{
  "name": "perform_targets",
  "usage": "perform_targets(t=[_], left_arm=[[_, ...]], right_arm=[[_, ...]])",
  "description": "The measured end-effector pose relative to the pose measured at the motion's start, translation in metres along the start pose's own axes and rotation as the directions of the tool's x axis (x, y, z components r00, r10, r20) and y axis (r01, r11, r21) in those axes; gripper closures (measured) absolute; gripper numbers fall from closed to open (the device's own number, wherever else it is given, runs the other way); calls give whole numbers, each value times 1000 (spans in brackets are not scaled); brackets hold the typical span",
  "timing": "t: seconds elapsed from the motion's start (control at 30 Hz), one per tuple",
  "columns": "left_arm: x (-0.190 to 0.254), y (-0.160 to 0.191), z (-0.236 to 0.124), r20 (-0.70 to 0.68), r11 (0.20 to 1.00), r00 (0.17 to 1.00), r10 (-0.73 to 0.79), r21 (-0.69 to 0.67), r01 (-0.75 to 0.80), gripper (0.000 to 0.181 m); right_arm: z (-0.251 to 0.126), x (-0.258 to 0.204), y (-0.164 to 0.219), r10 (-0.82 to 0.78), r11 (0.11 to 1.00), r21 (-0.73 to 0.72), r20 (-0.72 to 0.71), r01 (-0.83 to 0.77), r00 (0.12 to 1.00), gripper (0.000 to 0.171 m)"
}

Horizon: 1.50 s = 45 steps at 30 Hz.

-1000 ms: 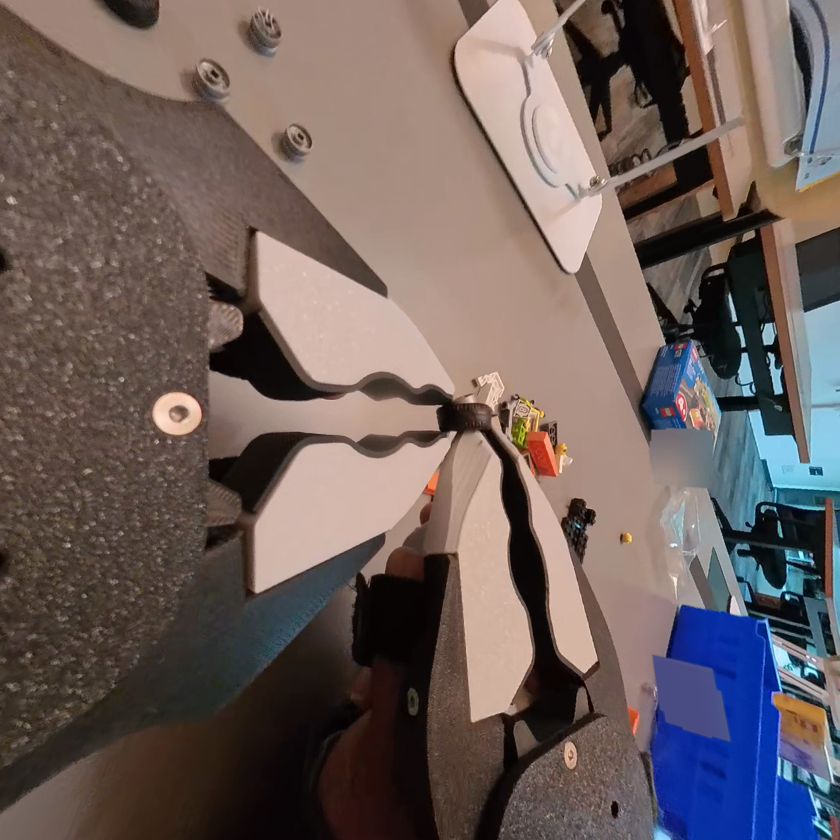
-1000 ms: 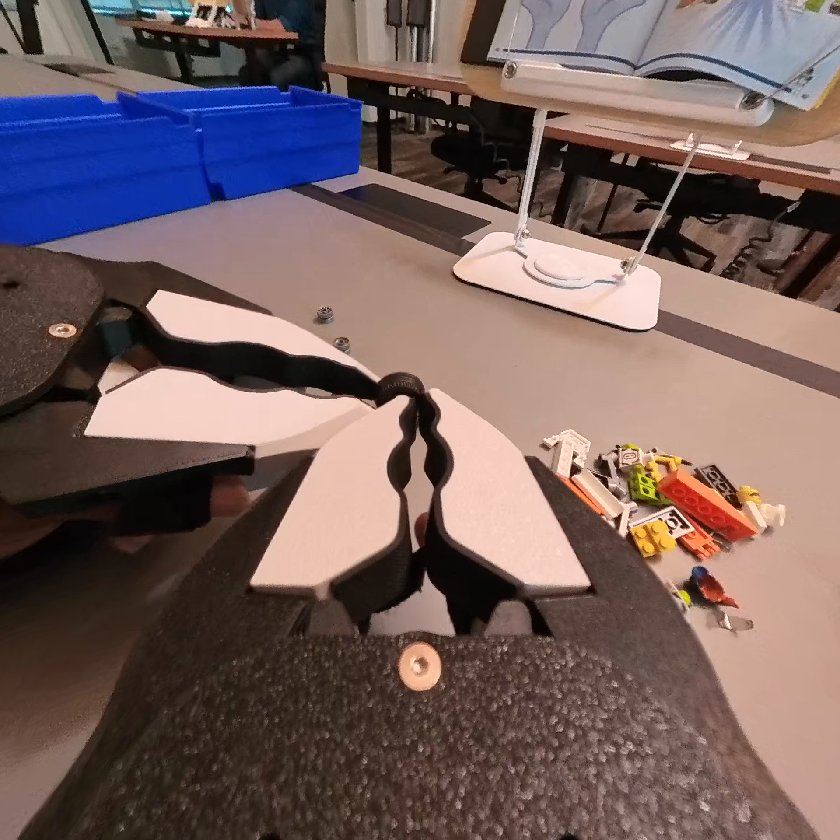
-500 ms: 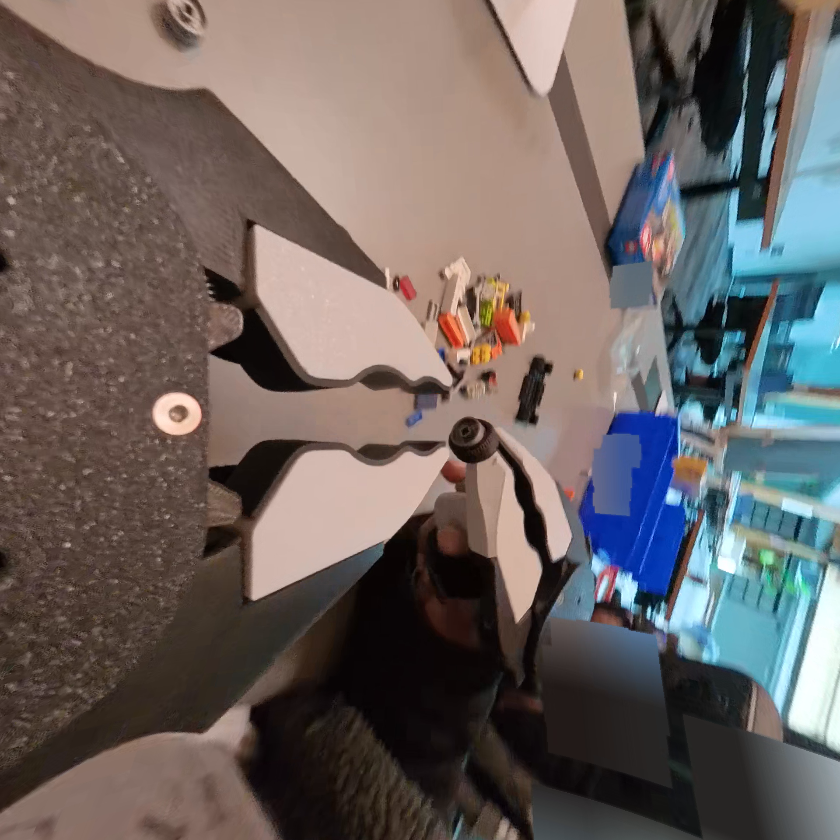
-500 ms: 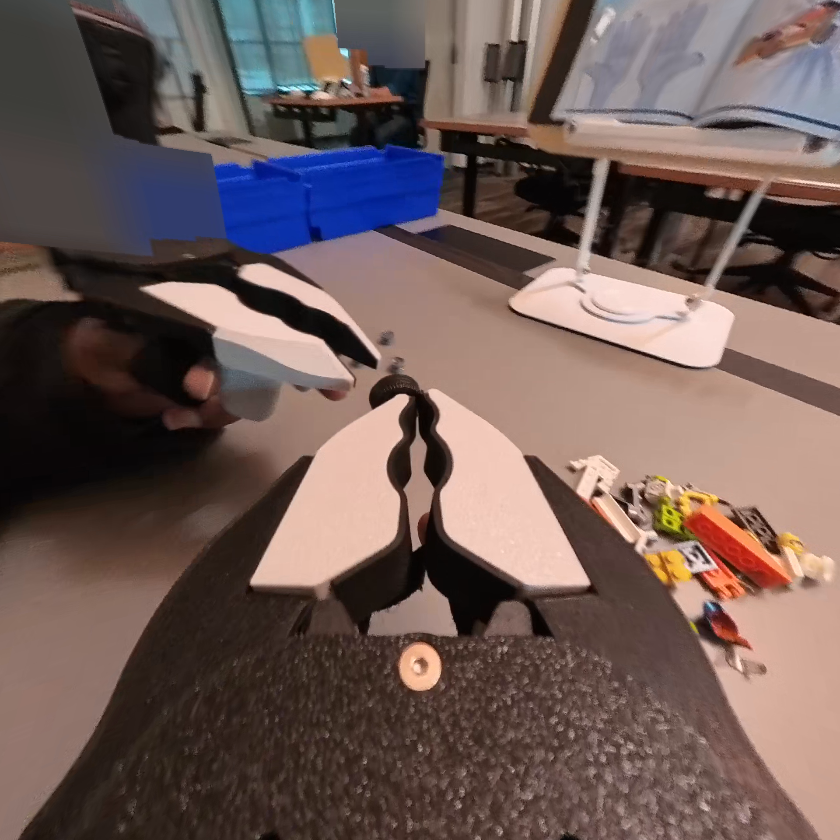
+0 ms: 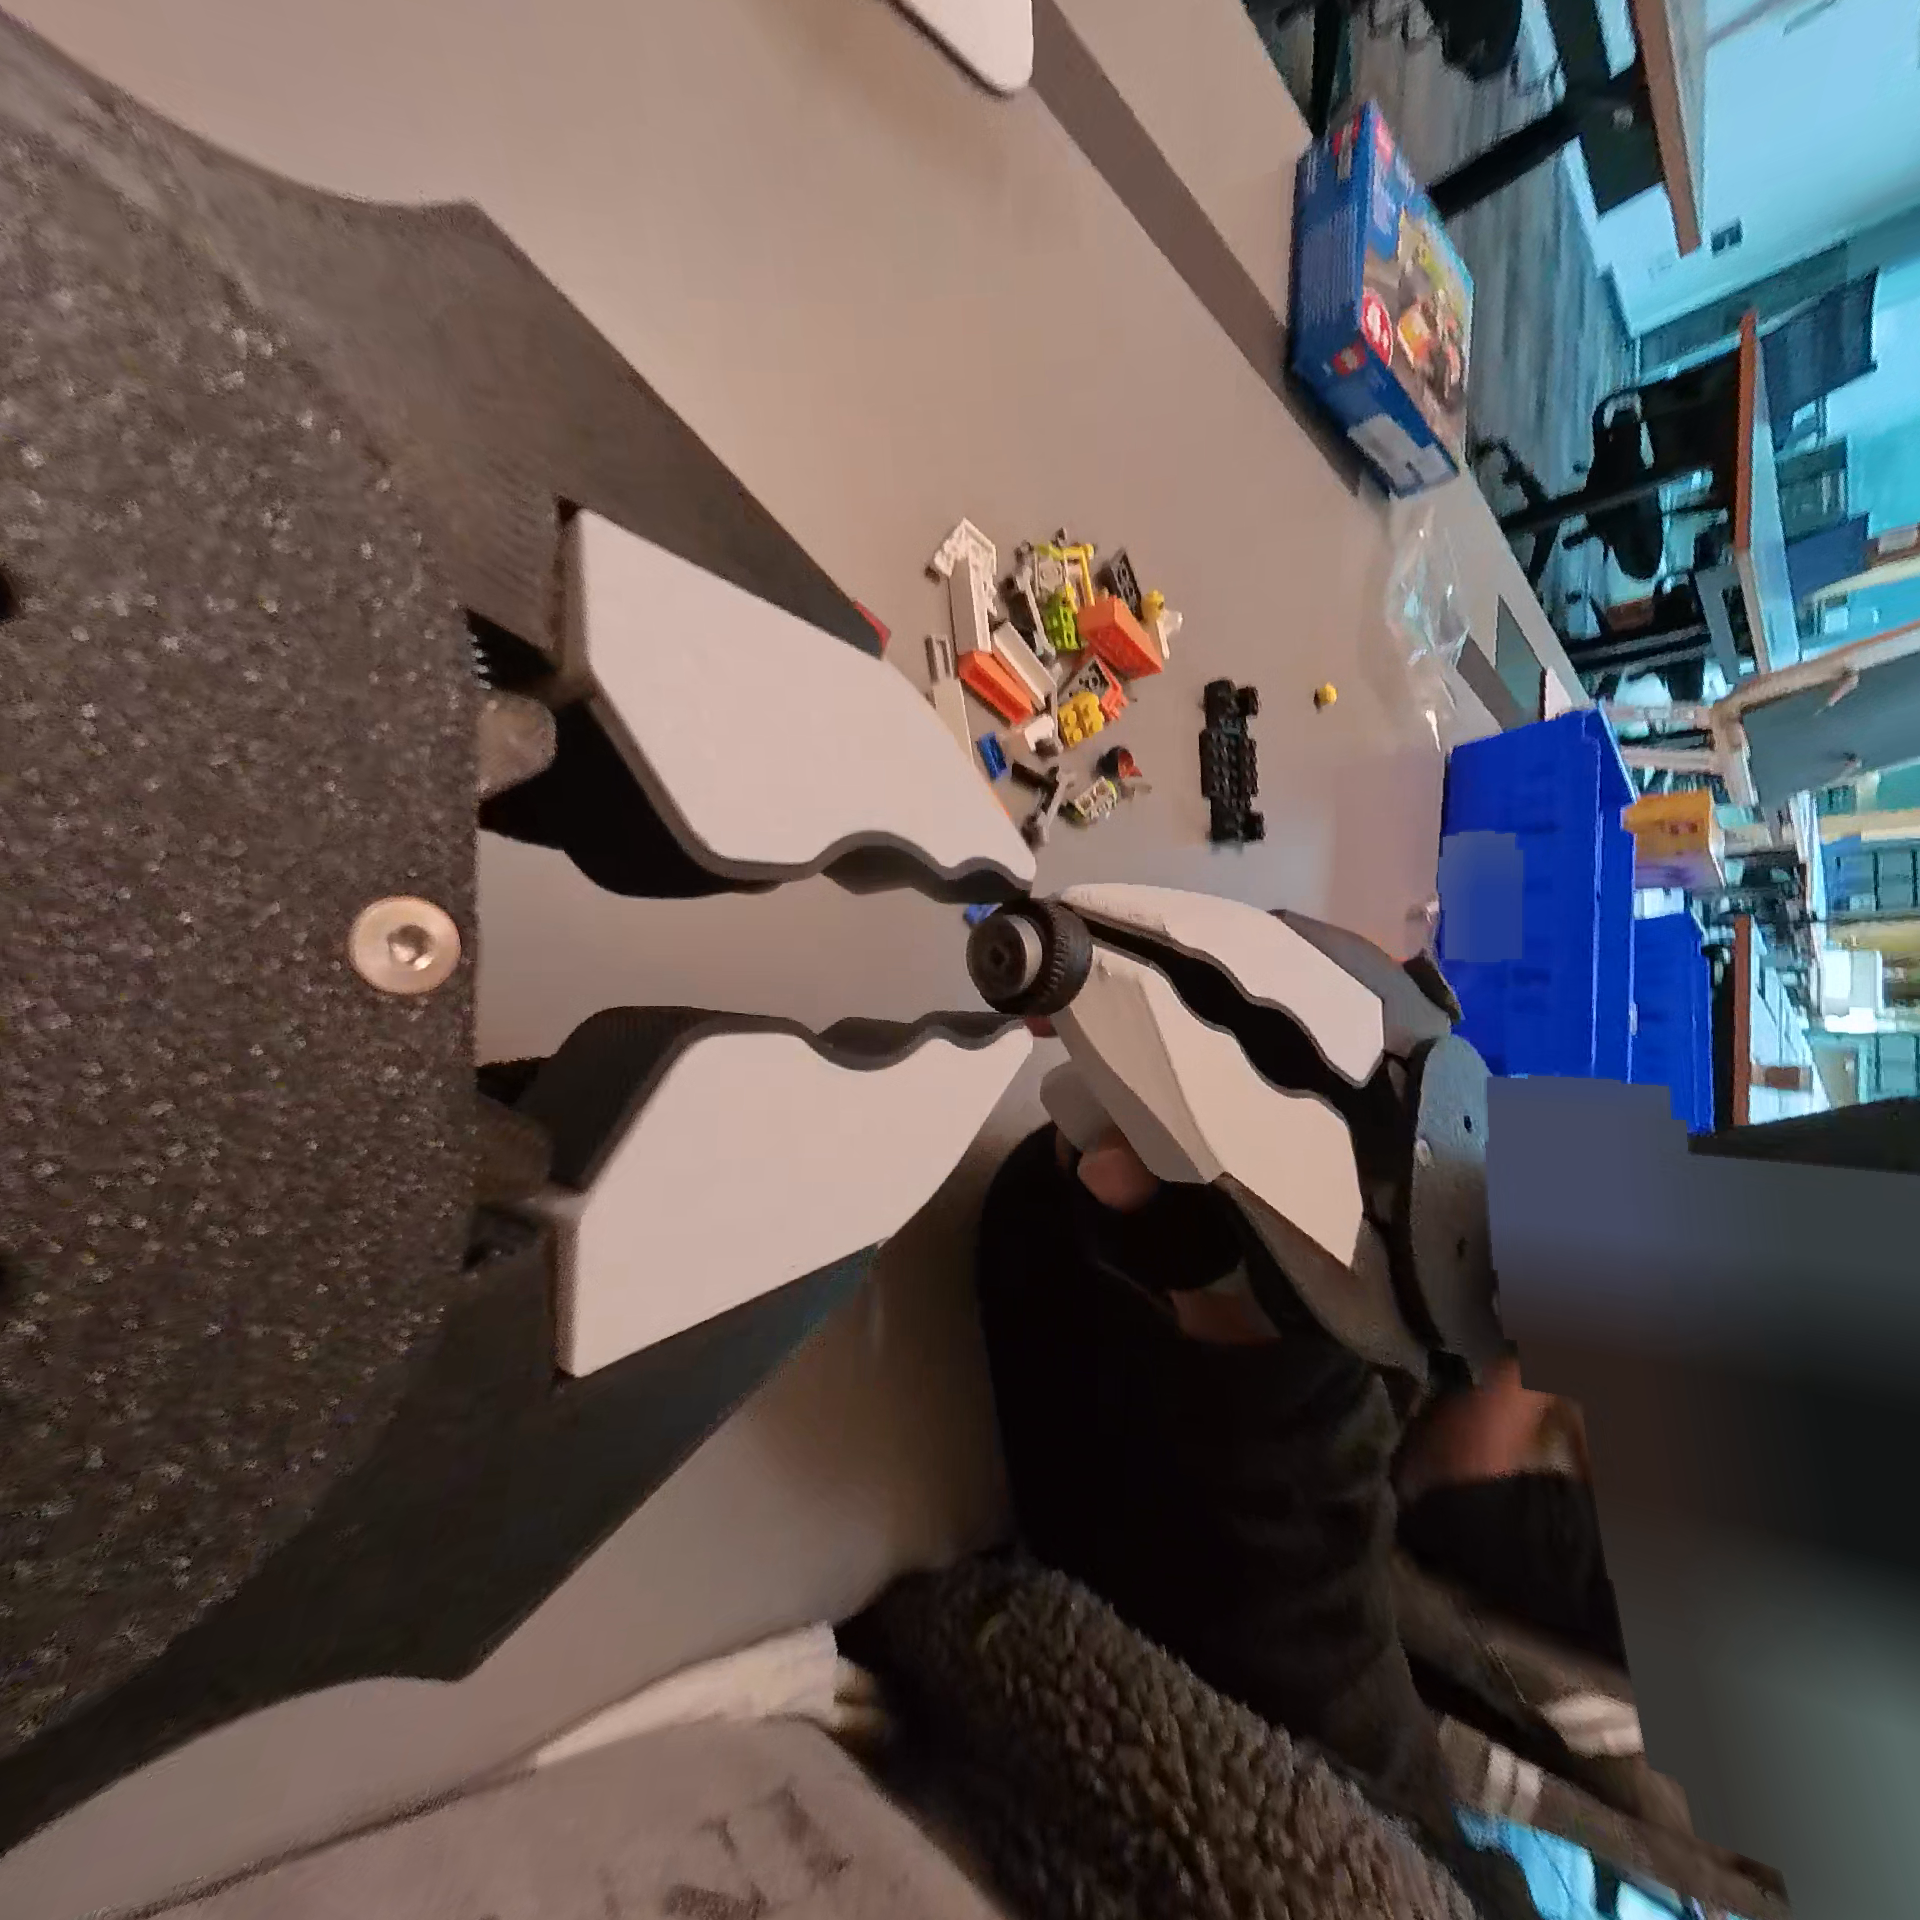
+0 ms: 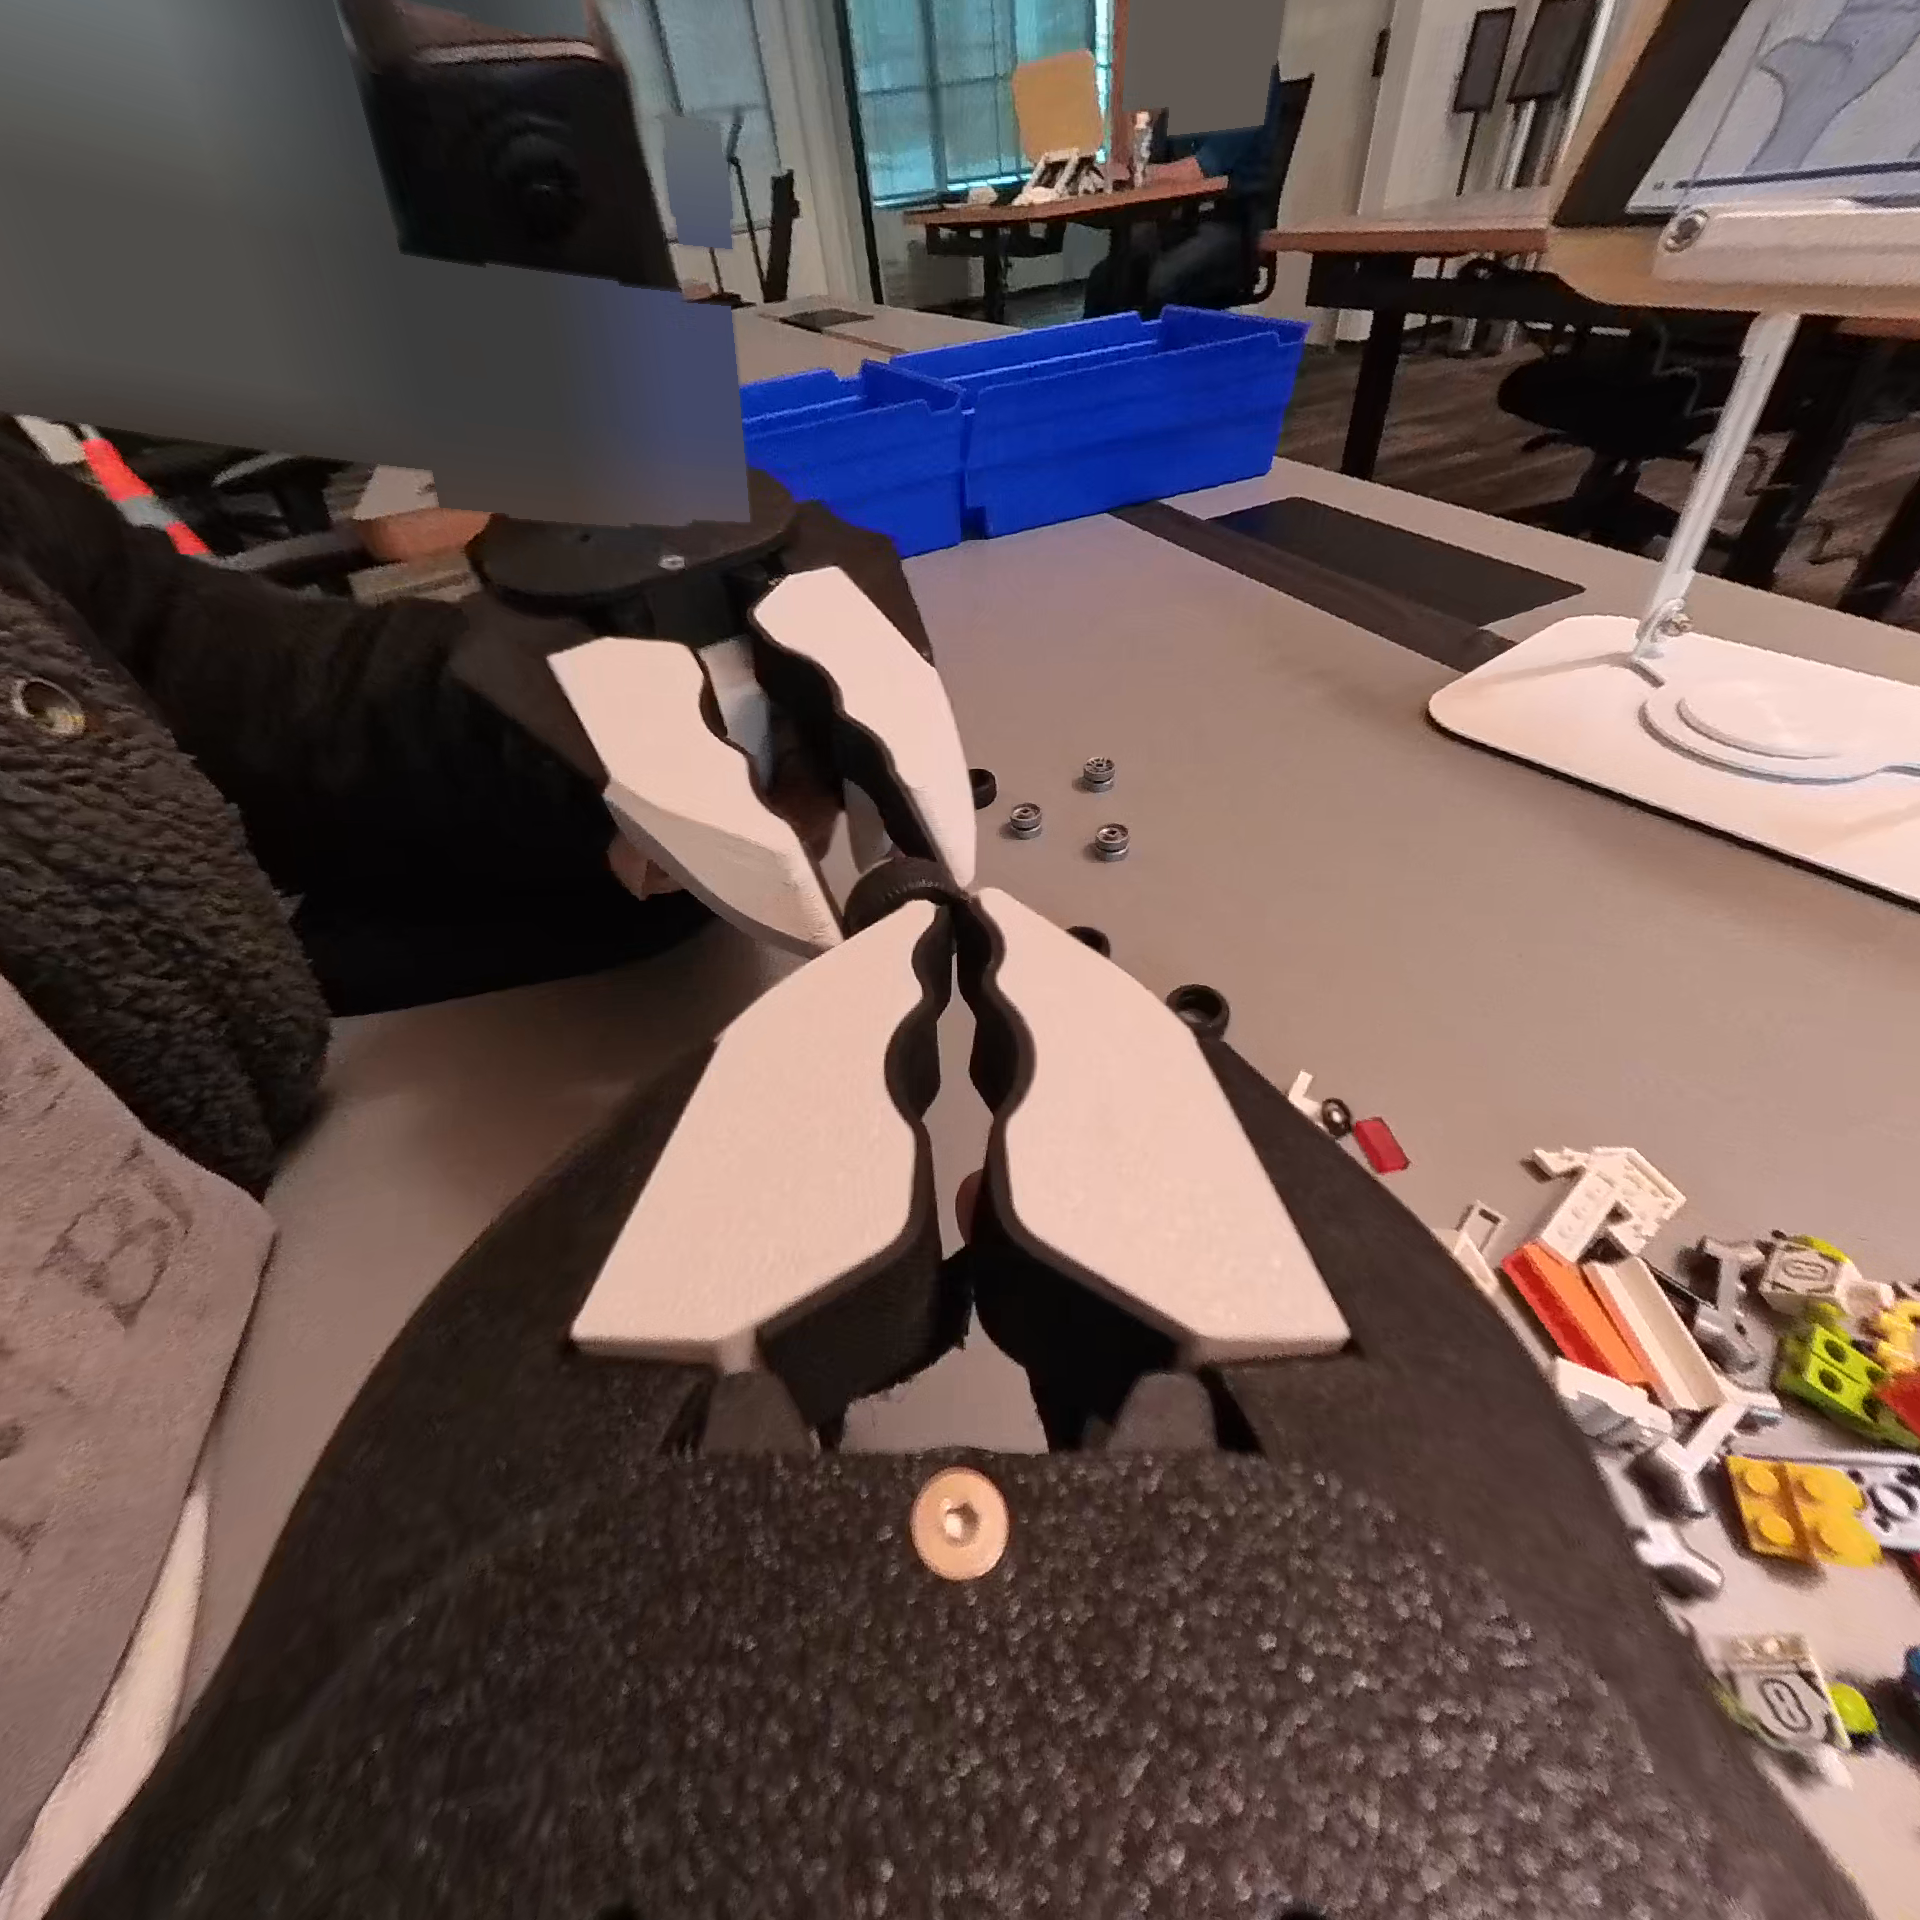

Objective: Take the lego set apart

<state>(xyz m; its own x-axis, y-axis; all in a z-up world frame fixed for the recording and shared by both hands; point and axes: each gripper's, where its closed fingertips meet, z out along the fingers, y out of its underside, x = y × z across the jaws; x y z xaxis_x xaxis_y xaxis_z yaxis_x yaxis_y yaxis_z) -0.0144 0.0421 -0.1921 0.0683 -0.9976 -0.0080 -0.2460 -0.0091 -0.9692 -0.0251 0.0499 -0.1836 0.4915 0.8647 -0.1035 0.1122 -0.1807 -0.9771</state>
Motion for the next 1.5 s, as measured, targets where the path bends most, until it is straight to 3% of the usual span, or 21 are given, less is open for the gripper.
perform_targets(t=[0.2, 0.43, 0.53, 0.77, 0.93, 1.1, 1.27, 1.5], left_arm=[[-7, 5, 0, 159, 999, 986, 48, -24, -44, 163], [-10, 8, -1, 209, 998, 976, 60, -34, -54, 164], [-9, 1, -11, 210, 997, 976, 59, 26, -66, 181], [-20, 22, -11, 246, 998, 968, 40, -59, -26, 181], [-47, 49, -13, 310, 979, 951, -3, -195, 66, 180], [-56, 80, -6, 277, 913, 953, -120, -347, 216, 181], [-68, 82, -16, 319, 900, 938, -137, -355, 252, 180], [-90, 72, -36, 379, 909, 917, -126, -326, 260, 181]], right_arm=[[4, 7, 2, 27, 1000, 13, -81, -26, 996, 170], [6, 10, 7, 96, 995, 25, -99, -94, 990, 171], [-6, 30, 14, 128, 992, 29, -179, -125, 976, 171], [-4, 26, 22, 86, 995, -30, -154, -92, 984, 171], [1, 36, 45, -51, 971, -241, -182, 6, 982, 171], [16, 58, 76, -270, 831, -533, -134, 160, 953, 171], [21, 72, 75, -335, 780, -588, -99, 216, 937, 171], [7, 77, 70, -244, 839, -527, -139, 137, 960, 171]])
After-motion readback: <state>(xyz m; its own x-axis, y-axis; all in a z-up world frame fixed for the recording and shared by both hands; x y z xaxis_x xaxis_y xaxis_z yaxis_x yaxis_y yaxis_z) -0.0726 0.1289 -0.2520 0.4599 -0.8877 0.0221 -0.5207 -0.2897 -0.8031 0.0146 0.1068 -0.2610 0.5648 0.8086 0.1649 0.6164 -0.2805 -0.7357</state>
